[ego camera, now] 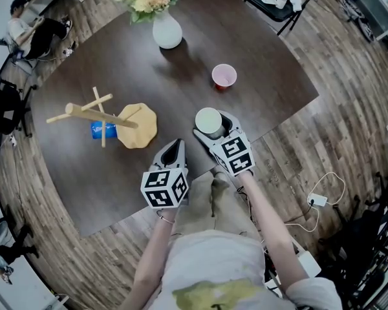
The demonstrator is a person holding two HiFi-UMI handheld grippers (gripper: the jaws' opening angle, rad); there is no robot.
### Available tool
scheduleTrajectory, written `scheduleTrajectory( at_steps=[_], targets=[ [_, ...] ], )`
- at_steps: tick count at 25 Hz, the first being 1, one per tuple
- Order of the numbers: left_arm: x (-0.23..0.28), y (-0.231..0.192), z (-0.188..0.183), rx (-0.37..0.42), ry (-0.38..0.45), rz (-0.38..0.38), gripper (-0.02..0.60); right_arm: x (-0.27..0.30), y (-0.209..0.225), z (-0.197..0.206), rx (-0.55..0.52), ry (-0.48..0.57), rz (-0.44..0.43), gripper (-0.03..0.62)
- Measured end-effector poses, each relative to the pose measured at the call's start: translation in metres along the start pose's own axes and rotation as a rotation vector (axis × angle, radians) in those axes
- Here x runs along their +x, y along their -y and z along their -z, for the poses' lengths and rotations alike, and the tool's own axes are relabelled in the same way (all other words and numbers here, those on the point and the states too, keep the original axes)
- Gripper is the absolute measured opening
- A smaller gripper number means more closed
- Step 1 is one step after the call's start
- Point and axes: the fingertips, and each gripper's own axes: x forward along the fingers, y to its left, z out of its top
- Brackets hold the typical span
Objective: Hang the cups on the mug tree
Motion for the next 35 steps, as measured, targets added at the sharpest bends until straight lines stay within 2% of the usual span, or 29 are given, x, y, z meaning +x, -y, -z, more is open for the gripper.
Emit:
scheduleTrajectory(
  at_steps=[7, 17, 23, 28, 35],
  targets=[
    [0.001, -0.009, -0.007, -0.001, 0.012, -0.011, 0.015, 0.002, -0.002, -0.008, -0.015, -0.002, -0.008, 0.336],
    [-0.008, -0.021, -0.021, -0.011, 0.053, -0.018, 0.015, -0.003, -0.017, -0.040, 0.012, 0.035, -0.117, 0.322],
    [-0.015, -0.033, -0.035, -0.019, 0.099, -0.052, 0.015, 0.003, -0.029, -0.062, -0.005, 0.055, -0.191, 0.321],
    [-0.029, -0.045, -0.043, -0.048, 0.141, -0.124, 0.015, 0.010, -0.049, -0.081, -0.027, 0.050, -0.307, 0.319],
    [-0.057, -0.063, -0.048, -0.154, 0.234, -0.303, 0.015, 0.018, -0.072, -0.094, -0.078, 0.004, -0.490, 0.319]
  ],
)
